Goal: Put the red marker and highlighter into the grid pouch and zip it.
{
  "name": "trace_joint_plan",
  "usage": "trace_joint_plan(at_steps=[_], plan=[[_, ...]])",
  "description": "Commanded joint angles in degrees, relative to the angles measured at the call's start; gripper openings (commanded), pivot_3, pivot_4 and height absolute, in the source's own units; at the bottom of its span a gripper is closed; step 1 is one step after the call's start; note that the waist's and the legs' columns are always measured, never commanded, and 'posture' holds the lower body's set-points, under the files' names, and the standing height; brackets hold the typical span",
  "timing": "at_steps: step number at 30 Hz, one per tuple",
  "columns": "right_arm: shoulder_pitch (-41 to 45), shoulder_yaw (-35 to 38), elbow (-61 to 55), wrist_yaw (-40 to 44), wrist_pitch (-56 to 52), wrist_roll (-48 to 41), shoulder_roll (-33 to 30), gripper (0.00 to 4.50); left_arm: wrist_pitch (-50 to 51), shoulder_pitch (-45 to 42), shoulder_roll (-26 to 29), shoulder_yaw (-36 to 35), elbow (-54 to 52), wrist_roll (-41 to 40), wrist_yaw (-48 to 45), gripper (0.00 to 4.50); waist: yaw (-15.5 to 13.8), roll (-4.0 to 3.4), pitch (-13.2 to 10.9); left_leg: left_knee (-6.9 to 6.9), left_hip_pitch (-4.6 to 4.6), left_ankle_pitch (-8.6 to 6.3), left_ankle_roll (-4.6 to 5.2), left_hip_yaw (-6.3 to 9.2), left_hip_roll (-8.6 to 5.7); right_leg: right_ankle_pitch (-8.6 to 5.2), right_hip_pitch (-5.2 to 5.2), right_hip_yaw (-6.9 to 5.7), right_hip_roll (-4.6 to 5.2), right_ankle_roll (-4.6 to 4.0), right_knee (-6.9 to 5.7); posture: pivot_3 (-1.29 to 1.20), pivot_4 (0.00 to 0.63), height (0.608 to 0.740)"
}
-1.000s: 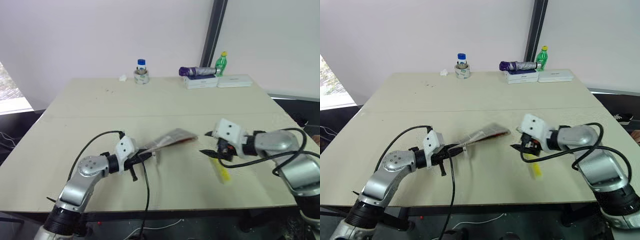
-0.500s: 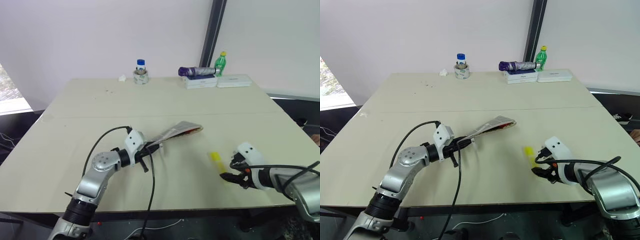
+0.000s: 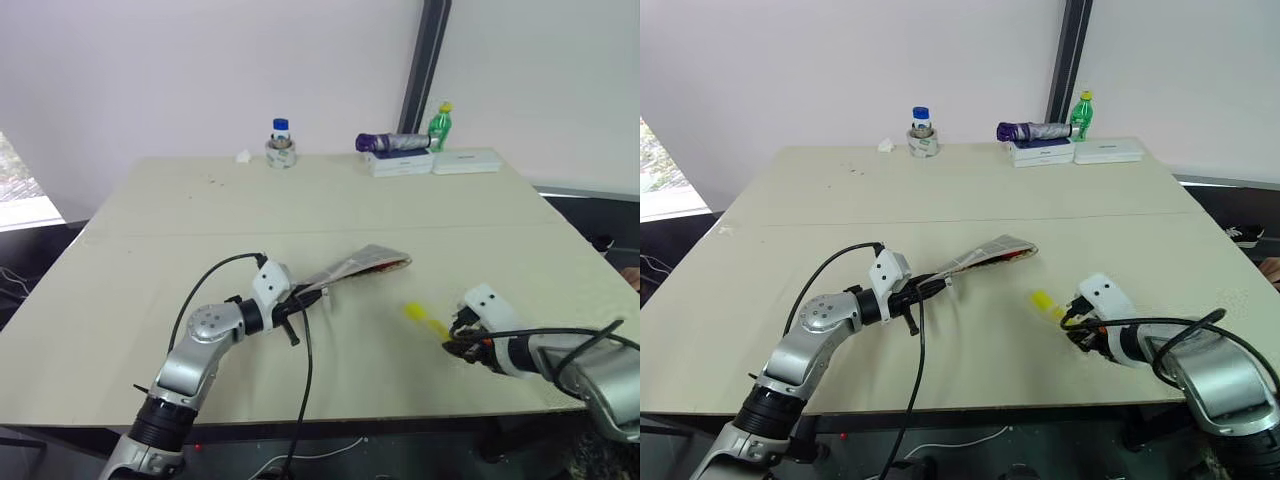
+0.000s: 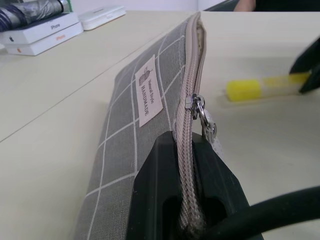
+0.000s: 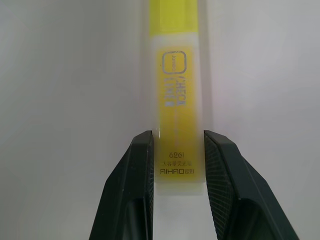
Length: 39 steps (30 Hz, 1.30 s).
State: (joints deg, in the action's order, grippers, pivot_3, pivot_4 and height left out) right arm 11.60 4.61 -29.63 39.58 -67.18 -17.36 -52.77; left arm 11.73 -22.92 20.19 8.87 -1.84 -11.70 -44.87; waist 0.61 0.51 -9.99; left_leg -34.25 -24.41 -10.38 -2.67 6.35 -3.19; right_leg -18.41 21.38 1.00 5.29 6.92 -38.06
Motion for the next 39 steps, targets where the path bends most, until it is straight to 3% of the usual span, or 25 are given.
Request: trace_joint_plan(at_steps=[1, 11, 29, 39], plan=[[2.39, 1.27, -4.85, 4.92, 9.69, -0.70, -4.21, 0.83, -1.48, -0.36, 0.49, -0.09, -1.14, 0.47, -0.06, 0.00, 0.10, 0.01, 0.00, 0.02, 0.00, 0.00, 0.00, 0.00, 0.00, -0.01, 0.01, 0.00, 0.00, 0.02, 0.00, 0.00, 0.150, 0.740], [12.30, -2.79, -1.27, 7.89, 10.10, -1.57, -9.00, 0.83, -2.30, 0.07, 0.73, 0.62, -1.52, 0.93, -0.30, 0.00, -0.07, 0.06, -0.05, 0.01, -0.02, -0.01, 0.02, 0.04, 0.01, -0.01, -0.04, -0.03, 0.03, 0.01, 0.07, 0.00, 0.150, 0.740], [12.84, -6.79, 0.77, 8.86, 9.55, -1.80, -9.20, 0.83, -3.20, 0.46, 1.27, 1.89, -2.57, 1.89, -0.54, 0.00, -0.04, 0.06, -0.05, 0.02, -0.03, -0.02, 0.03, 0.03, 0.00, -0.02, 0.00, -0.03, 0.05, 0.01, 0.07, 0.00, 0.150, 0.740], [16.45, -11.84, 1.48, 10.24, 8.46, -1.56, -9.10, 0.83, -10.10, 1.11, 4.38, 6.01, -2.82, 7.24, -3.73, 0.00, 0.00, 0.05, -0.06, 0.03, -0.04, -0.02, 0.03, 0.02, 0.00, -0.02, 0.02, -0.03, 0.06, 0.01, 0.07, 0.00, 0.150, 0.740]])
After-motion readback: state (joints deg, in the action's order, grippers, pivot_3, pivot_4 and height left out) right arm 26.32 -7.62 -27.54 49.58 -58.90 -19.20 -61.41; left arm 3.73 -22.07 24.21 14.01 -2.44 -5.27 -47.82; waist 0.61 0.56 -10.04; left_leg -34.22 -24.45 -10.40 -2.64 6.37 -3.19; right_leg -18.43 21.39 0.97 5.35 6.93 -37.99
